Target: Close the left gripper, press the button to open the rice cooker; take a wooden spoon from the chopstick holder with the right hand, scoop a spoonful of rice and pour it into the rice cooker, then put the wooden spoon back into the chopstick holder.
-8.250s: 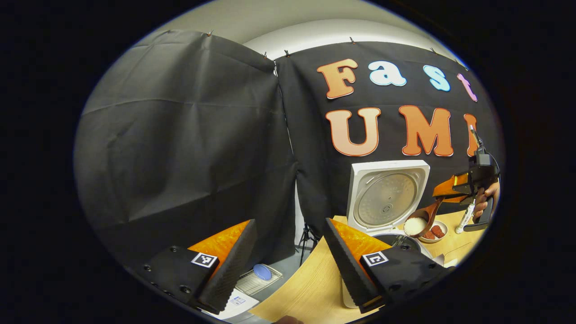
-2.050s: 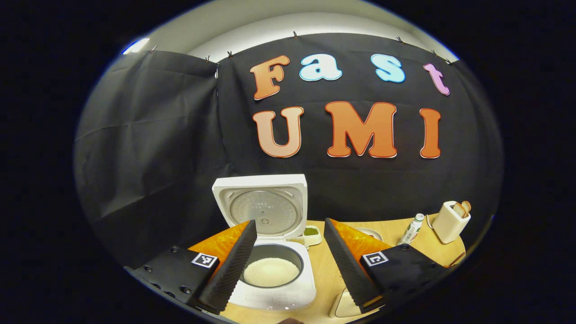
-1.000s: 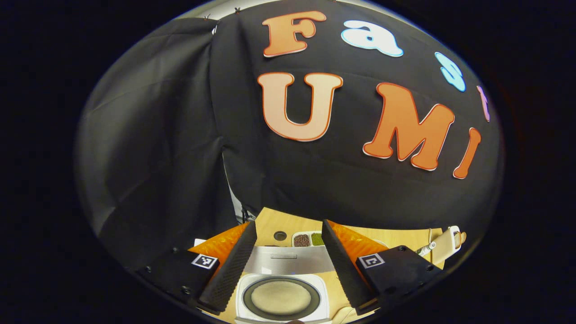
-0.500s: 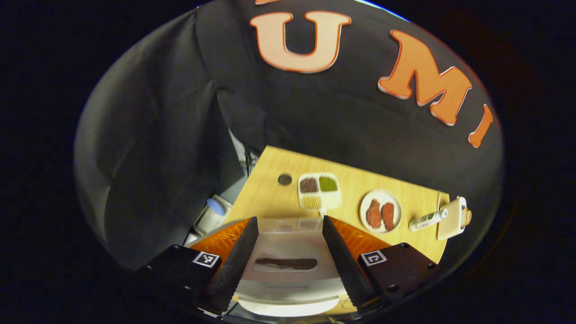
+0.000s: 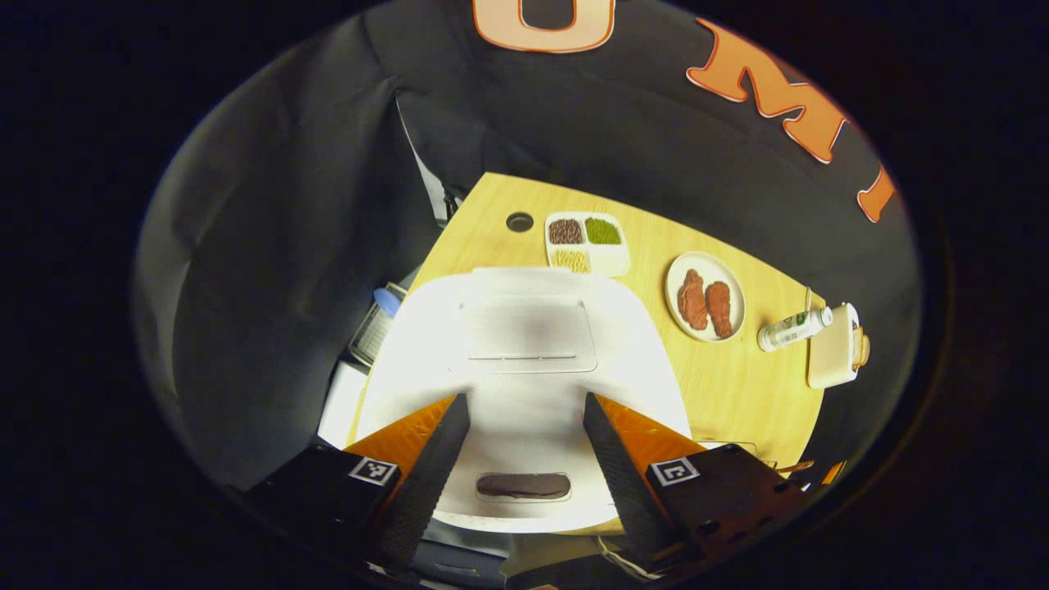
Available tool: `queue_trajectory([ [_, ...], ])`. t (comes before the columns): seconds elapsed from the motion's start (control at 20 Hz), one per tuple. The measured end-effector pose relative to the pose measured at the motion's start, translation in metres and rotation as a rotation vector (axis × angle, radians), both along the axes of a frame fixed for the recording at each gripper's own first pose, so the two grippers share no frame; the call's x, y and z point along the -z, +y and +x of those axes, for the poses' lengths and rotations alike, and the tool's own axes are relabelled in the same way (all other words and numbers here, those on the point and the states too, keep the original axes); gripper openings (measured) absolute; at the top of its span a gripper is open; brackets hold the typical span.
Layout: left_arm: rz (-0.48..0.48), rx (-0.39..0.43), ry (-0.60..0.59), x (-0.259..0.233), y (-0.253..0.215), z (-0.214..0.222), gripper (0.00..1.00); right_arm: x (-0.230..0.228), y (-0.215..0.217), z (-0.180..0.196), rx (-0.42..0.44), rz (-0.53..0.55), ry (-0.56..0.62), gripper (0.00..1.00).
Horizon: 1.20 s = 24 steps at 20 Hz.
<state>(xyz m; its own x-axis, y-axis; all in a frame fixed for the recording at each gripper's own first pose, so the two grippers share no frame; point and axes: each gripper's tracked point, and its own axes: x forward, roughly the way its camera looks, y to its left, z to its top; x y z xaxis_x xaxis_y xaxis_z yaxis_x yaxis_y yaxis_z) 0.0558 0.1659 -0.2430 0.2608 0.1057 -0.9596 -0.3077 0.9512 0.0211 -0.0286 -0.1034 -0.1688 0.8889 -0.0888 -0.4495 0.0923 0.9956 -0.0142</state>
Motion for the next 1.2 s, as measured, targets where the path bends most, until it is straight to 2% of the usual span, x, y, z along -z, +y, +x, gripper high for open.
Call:
queue_trajectory([
  [0.2,-0.039,-0.040,0.092,0.050,-0.006,-0.027,0.98,0.000,0.022,0.015,-0.061,-0.003,-0.003,0.92],
  [0.35,-0.034,-0.059,0.080,0.045,-0.005,-0.025,0.99,0.004,0.036,0.018,-0.095,0.001,0.005,0.92],
  [0.55,-0.019,0.030,0.017,0.049,-0.010,-0.018,1.00,-0.004,0.055,0.024,-0.144,0.028,-0.006,0.92],
  [0.75,-0.026,0.008,-0.076,0.037,-0.013,-0.021,1.00,-0.031,0.069,0.041,-0.170,0.026,-0.075,0.92],
  [0.9,0.057,0.028,-0.212,-0.001,-0.007,-0.013,0.97,-0.053,0.081,0.050,-0.191,0.011,-0.139,0.92],
  [0.95,0.078,0.052,-0.276,-0.017,-0.010,-0.008,1.00,-0.063,0.086,0.053,-0.199,0.003,-0.177,0.92],
  [1.05,0.141,0.098,-0.470,-0.057,-0.007,0.010,1.00,-0.082,0.096,0.059,-0.224,-0.004,-0.261,0.92],
  [1.2,0.197,0.114,-0.685,-0.104,-0.014,0.018,0.99,-0.096,0.110,0.060,-0.252,-0.019,-0.310,0.92],
])
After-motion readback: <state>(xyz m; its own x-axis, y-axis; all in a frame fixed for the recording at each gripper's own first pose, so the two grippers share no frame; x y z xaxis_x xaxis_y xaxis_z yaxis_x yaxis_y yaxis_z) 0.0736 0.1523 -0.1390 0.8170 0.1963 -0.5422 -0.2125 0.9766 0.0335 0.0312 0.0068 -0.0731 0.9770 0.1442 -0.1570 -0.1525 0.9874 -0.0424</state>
